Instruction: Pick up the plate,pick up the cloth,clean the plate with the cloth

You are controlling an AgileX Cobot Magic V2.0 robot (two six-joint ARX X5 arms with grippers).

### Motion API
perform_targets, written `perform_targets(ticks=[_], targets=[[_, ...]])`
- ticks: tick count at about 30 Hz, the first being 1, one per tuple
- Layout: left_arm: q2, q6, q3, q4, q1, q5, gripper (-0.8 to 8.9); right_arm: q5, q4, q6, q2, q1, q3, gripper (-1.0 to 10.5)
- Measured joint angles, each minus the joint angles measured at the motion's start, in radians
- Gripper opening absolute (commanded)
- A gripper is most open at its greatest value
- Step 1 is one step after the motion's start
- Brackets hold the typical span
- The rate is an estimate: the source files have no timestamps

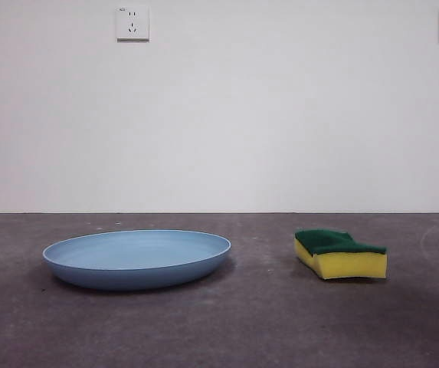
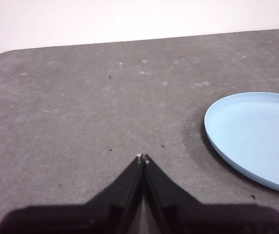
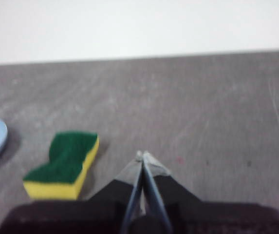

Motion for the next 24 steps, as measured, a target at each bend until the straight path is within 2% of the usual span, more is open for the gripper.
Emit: perform_targets(ticks=[8, 24], targets=[[0.0, 0.0, 0.0, 0.0, 0.0, 0.0, -0.03, 0.004, -0.003, 0.029, 0.023, 0.001, 0.001, 0.0], [0.0, 0.0, 0.0, 0.0, 0.0, 0.0, -0.03, 0.005, -0.003, 0.034, 0.028, 0.001, 0.001, 0.0]])
